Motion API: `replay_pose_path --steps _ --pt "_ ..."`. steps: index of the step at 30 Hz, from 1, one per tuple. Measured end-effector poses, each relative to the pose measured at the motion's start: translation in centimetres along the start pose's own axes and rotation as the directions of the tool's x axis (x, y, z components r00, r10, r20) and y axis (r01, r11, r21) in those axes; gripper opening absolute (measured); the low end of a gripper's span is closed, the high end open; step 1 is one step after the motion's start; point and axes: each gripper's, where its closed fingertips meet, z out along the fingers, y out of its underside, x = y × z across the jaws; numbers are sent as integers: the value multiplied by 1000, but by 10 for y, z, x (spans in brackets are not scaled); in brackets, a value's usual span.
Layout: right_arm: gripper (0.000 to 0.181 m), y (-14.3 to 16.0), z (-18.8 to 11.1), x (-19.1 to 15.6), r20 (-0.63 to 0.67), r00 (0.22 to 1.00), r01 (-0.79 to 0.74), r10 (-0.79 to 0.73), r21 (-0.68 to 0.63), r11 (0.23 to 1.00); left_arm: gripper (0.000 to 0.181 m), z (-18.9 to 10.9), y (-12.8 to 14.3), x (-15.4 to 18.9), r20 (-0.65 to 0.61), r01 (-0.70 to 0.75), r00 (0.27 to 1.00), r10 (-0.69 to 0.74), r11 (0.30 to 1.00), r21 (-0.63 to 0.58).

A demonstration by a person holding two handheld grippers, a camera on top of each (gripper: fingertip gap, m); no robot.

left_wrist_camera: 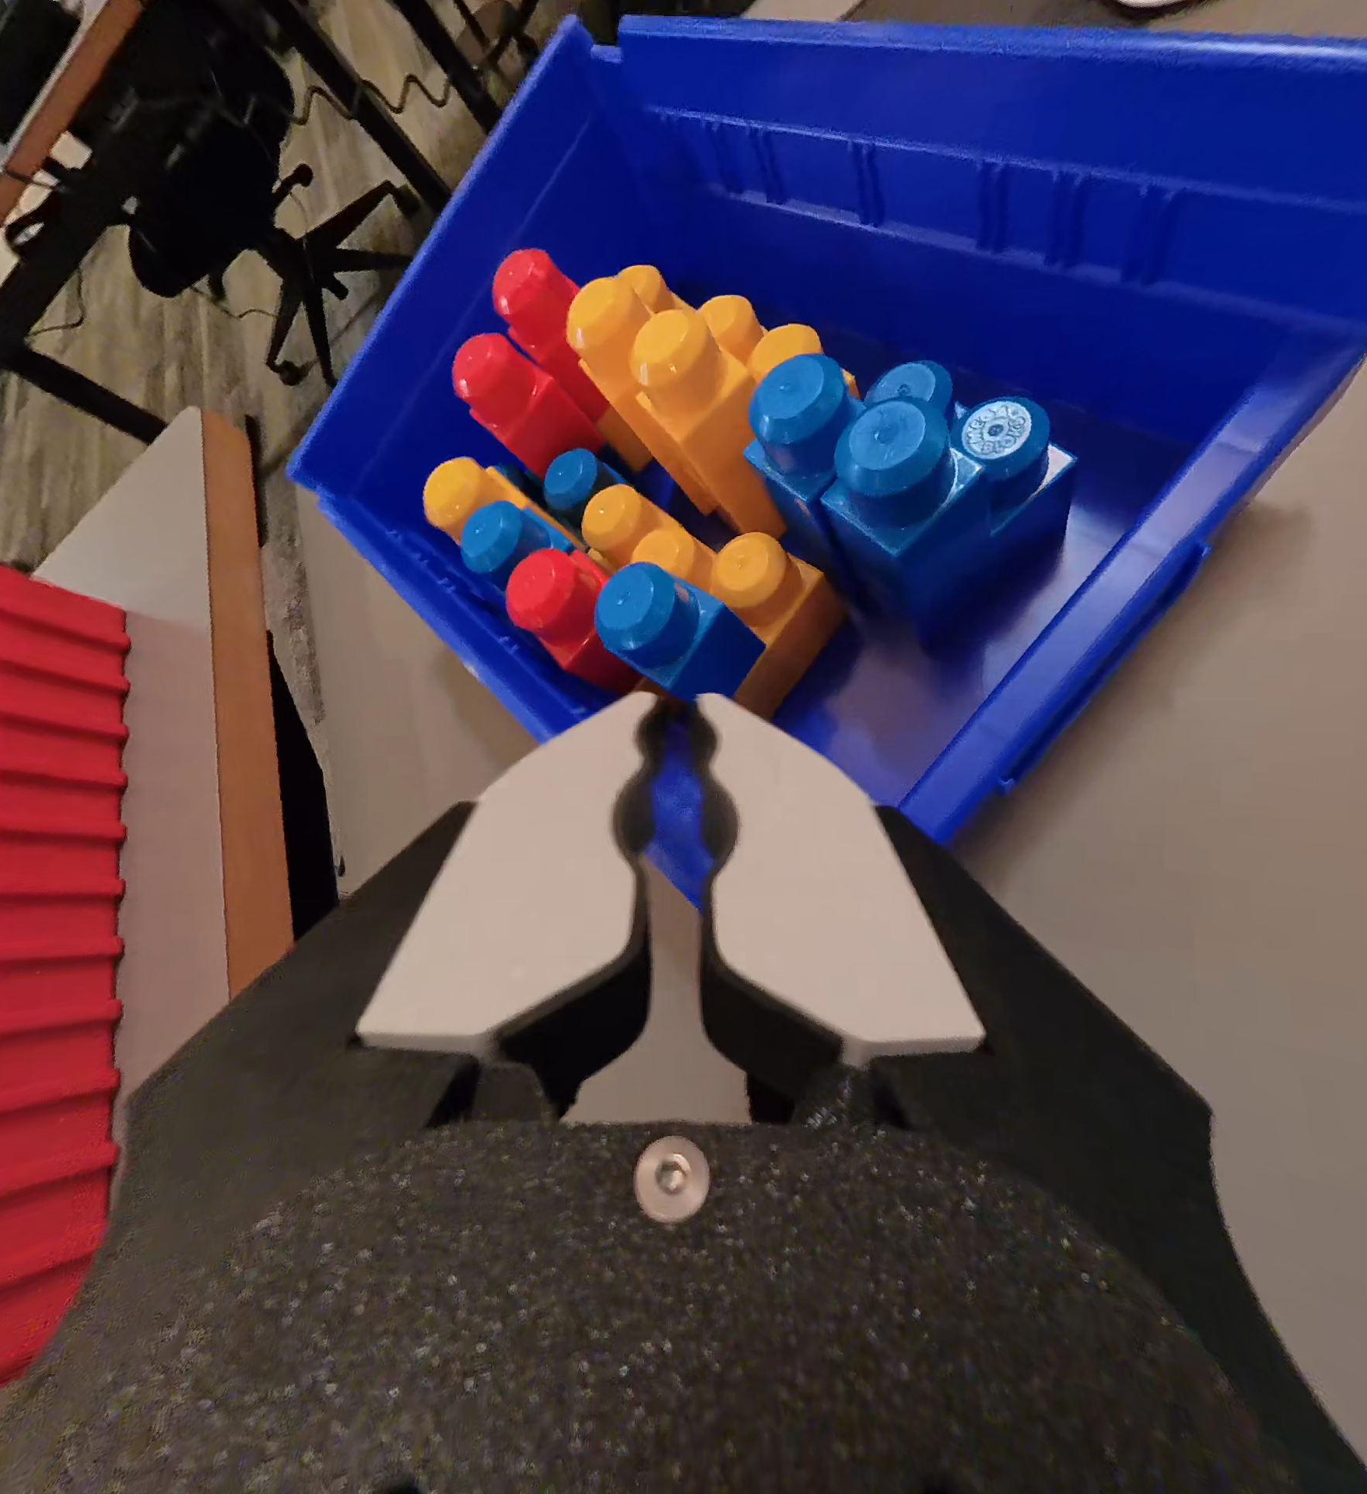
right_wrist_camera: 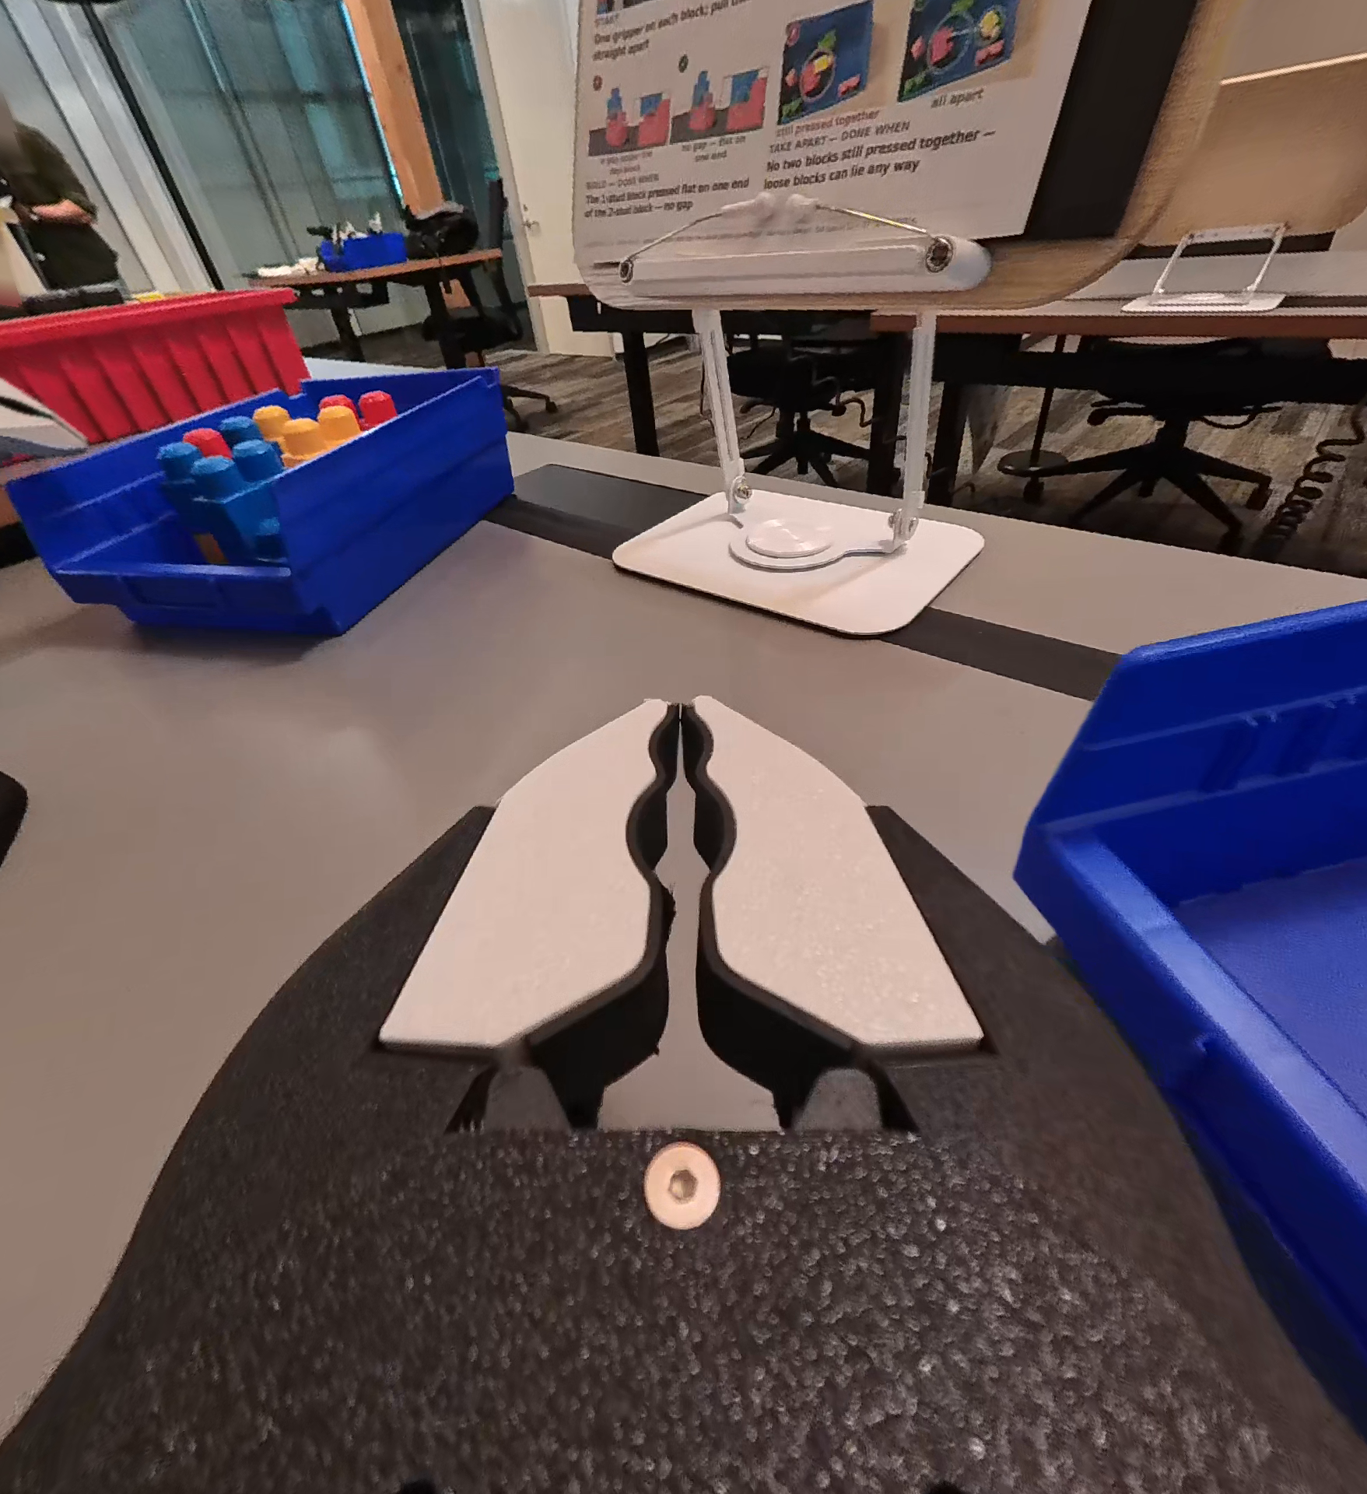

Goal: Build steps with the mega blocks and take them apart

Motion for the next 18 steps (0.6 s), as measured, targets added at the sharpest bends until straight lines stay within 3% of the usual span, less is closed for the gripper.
replay_pose_path --steps 2,4,8,11,13,14,18 --pt "0 1 1 -1 7 1000 -2 2 -6 1000 31 7 -1 3 -59 -55 997 52 997 -48" --pt "0 3 2 -2 19 1000 -7 8 -15 1000 41 16 -1 5 -132 -121 986 107 987 -109" --pt "0 9 4 -6 43 999 -6 8 -41 999 41 34 -5 -3 -258 -228 951 173 953 -201" --pt "1 12 4 -10 62 998 7 -4 -56 998 51 45 2 -7 -336 -283 925 178 912 -295" --pt "1 13 4 -12 73 997 14 -9 -63 998 46 49 9 -3 -398 -312 902 165 887 -340" --pt "1 13 4 -12 77 997 16 -11 -63 998 37 52 10 -3 -408 -332 895 179 879 -342" --pt "1 12 4 -13 81 997 23 -18 -60 998 34 53 4 0 -397 -364 890 226 876 -317"
